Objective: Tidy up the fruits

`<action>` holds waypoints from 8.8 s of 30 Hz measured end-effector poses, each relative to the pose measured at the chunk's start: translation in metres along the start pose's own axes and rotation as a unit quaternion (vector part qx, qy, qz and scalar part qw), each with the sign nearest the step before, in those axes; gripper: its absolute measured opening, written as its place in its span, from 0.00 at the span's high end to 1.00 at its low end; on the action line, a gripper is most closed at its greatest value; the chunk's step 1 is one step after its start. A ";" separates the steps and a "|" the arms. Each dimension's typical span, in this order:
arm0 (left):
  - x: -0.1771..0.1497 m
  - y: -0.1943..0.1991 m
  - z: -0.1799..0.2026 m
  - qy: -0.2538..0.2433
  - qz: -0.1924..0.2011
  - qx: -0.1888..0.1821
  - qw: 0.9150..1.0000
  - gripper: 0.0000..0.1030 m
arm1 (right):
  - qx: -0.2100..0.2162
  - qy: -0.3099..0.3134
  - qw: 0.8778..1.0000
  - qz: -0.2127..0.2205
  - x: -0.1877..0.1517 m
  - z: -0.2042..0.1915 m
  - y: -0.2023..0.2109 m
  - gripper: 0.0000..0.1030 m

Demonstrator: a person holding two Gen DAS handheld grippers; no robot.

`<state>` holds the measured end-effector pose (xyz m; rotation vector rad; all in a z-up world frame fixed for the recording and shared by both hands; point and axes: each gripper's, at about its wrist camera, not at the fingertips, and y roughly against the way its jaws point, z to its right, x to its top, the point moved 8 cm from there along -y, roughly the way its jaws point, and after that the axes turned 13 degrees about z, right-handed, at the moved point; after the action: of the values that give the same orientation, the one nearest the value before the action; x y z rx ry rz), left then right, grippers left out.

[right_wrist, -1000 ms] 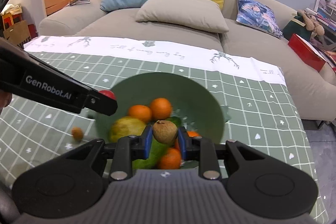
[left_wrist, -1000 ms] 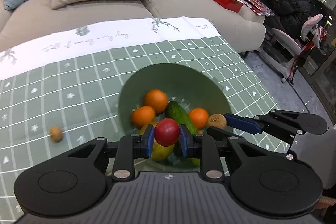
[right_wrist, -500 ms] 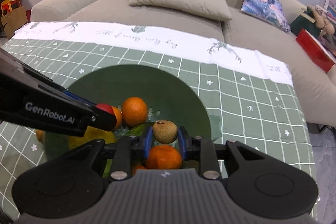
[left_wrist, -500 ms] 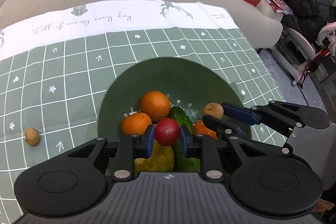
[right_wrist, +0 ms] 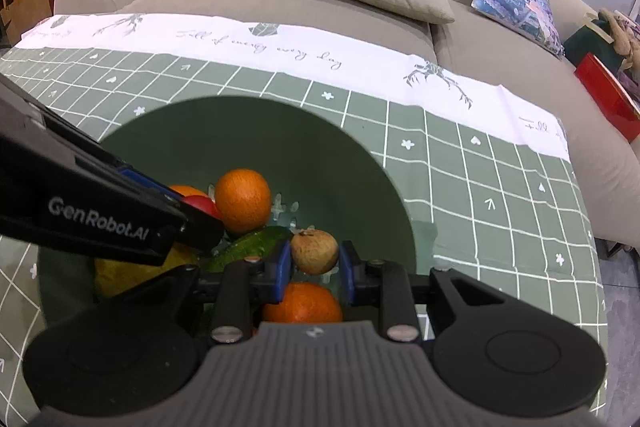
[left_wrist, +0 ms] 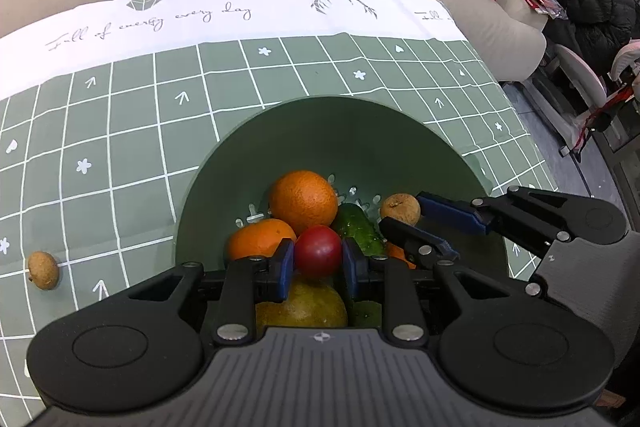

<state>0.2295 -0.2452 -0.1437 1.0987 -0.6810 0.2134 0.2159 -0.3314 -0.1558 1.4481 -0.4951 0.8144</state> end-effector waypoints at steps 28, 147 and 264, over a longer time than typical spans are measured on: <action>0.021 0.061 -0.001 -0.042 0.056 0.027 0.997 0.62 | -0.015 -0.020 0.999 0.019 0.022 -0.016 0.036 0.67; -0.036 0.108 -0.169 0.015 0.093 0.070 0.993 0.75 | 0.067 0.030 0.997 0.013 0.031 -0.210 0.008 0.82; 0.031 0.264 -0.035 -0.108 0.335 0.214 0.911 0.01 | 0.018 -0.090 0.979 0.179 0.088 -0.099 0.191 0.07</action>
<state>0.1405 -0.0987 0.0628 1.2805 -1.2420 0.8739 0.1143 -0.2305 0.0270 1.4941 -0.9024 0.9827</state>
